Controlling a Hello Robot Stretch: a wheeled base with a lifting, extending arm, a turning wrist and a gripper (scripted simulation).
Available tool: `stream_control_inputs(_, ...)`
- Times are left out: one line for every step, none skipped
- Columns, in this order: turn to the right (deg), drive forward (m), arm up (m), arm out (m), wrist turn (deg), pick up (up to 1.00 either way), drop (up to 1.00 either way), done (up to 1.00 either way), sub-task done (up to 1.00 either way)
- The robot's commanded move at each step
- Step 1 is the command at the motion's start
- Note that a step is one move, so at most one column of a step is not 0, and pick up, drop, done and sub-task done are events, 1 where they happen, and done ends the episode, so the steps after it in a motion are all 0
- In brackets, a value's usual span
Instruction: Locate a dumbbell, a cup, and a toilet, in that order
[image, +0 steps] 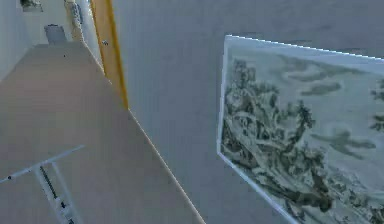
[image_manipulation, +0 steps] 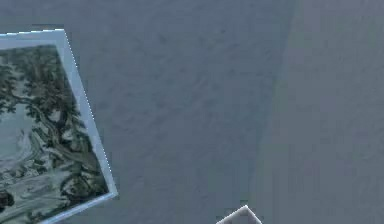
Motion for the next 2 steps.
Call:
stream_control_inputs(-45.0,0.00,0.00,0.00,0.0,0.00,0.00,0.00,0.00)
stream_control_inputs(-30.0,0.00,0.00,0.00,0.0,0.00,0.00,0.00,0.00)
